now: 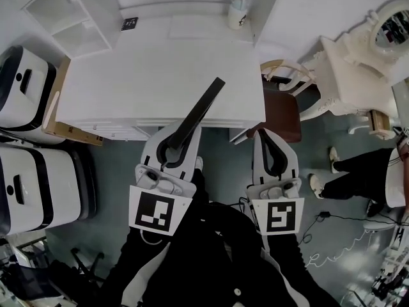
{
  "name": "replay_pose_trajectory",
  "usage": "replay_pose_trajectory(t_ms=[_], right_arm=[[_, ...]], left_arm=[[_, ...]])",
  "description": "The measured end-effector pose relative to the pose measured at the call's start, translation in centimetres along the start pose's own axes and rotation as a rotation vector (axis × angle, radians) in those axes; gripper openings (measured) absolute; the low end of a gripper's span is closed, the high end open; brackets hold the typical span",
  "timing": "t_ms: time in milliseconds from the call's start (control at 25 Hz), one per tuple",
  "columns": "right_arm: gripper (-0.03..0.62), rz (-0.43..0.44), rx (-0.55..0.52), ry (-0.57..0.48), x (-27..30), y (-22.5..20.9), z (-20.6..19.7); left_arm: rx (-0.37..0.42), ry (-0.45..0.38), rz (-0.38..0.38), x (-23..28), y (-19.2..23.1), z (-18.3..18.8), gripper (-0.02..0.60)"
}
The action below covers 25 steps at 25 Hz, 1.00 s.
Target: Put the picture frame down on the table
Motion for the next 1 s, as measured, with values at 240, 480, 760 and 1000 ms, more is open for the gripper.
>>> replay_pose_trajectory(t_ms=[240, 480, 760, 1000], right_arm=[[0.003, -0.040, 0.016, 0.037, 4.9, -1.5, -0.2], [0.003, -0.065, 0.008, 0.053, 9.6, -2.8, 0.0], [0.003, -0.080, 0.098, 0.047, 13.9, -4.0, -0.5], [0.003, -0.087, 0.127, 0.028, 17.0, -4.5, -0.6]], left_arm=[[-0.025, 0.014, -0.041, 4.0, 3.4, 0.2, 0.012], [-0.031, 0.026, -0.103, 8.5, 6.3, 0.3, 0.012], [-0.014, 0.033, -0.163, 12.6, 9.1, 0.2, 0.012], [0.011, 0.022, -0.199, 15.1, 11.0, 0.6, 0.012]])
Point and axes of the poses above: the fingertips, and each gripper's own axes: x forward along the fingers, y to its left, z out of its top, the point moved 10 cm from there along -x, backward along the fingers, and after that the axes turned 9 degrees about -x, right-handed, at the moved point
